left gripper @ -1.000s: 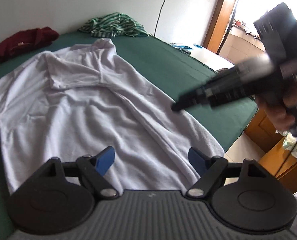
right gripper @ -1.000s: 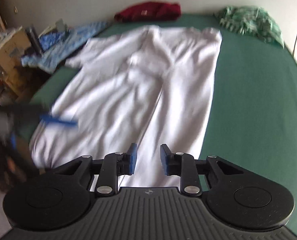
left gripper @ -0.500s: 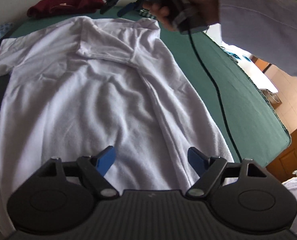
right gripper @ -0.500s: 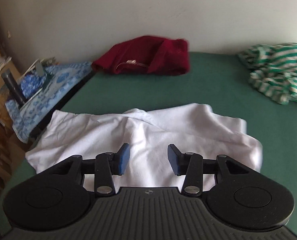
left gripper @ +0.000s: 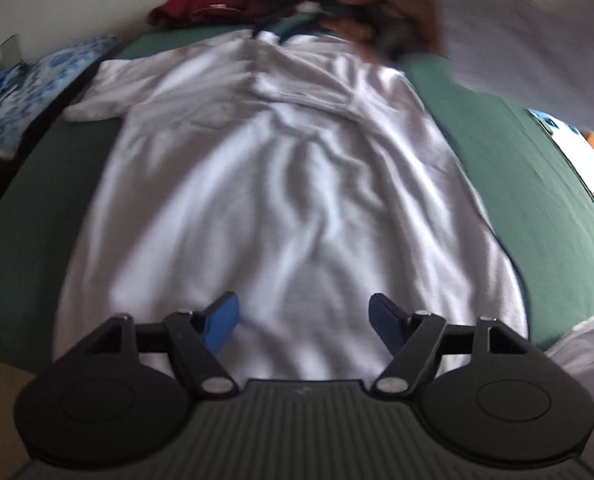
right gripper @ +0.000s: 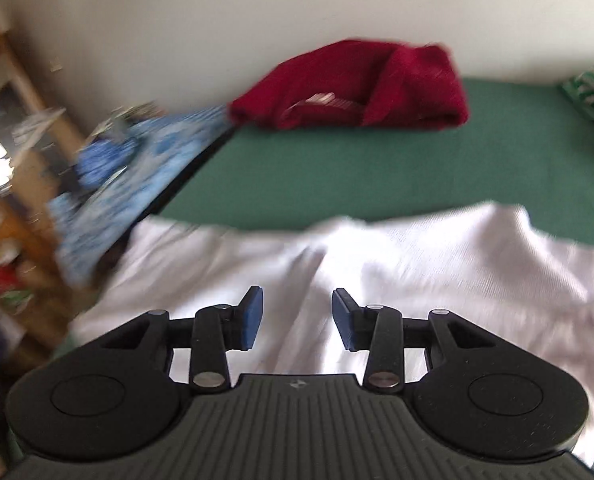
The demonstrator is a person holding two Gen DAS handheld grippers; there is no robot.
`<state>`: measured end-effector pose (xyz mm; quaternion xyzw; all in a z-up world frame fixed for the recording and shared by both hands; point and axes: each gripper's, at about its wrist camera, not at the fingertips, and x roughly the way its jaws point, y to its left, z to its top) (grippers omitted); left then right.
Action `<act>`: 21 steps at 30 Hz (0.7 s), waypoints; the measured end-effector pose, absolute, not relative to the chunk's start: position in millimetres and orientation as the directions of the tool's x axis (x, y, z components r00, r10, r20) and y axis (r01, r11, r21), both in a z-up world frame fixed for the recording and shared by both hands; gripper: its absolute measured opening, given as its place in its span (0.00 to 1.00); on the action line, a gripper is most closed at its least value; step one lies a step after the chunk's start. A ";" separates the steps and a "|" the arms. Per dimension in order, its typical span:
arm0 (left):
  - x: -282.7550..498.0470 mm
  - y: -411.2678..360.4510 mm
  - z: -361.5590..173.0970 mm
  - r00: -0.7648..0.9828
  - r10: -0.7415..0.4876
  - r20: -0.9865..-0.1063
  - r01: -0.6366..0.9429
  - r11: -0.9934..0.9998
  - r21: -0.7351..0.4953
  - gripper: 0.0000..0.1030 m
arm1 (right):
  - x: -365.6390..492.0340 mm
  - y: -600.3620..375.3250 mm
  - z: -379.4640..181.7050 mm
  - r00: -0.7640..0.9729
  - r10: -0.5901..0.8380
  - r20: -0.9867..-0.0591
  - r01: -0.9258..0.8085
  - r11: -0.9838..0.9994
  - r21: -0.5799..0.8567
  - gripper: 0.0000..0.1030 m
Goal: Fold clothes
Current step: 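Move the open right gripper over the shirt toward its collar shoulder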
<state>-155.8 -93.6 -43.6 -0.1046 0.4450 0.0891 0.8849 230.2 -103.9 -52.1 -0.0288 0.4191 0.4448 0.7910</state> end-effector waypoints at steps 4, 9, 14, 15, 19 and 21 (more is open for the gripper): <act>-181.8 -42.9 -44.3 0.569 0.096 -0.817 -0.317 0.942 -0.111 0.75 | 214.6 -125.1 -42.6 0.214 0.701 -0.680 -0.747 0.566 0.349 0.40; -201.2 -6.5 -39.5 0.537 0.145 -0.831 -0.367 0.927 -0.075 0.76 | 190.3 -101.1 -24.3 0.228 0.705 -0.671 -0.814 0.516 0.266 0.42; -194.2 19.8 -24.7 0.650 0.164 -0.742 -0.422 0.890 -0.174 0.86 | 166.8 -25.5 -13.7 0.209 0.723 -0.659 -0.881 0.432 0.195 0.59; -186.3 22.7 -25.1 0.659 0.175 -0.732 -0.429 0.887 -0.174 0.85 | 161.8 -5.6 -15.4 0.210 0.720 -0.662 -0.888 0.423 0.178 0.59; -156.1 28.0 -32.4 0.678 0.165 -0.717 -0.403 0.899 -0.174 0.82 | 142.5 73.9 -27.4 0.283 0.650 -0.705 -0.891 0.450 0.057 0.58; -149.3 28.0 -36.8 0.674 0.164 -0.720 -0.390 0.907 -0.158 0.82 | 137.6 99.4 -34.1 0.316 0.623 -0.715 -0.882 0.470 0.020 0.57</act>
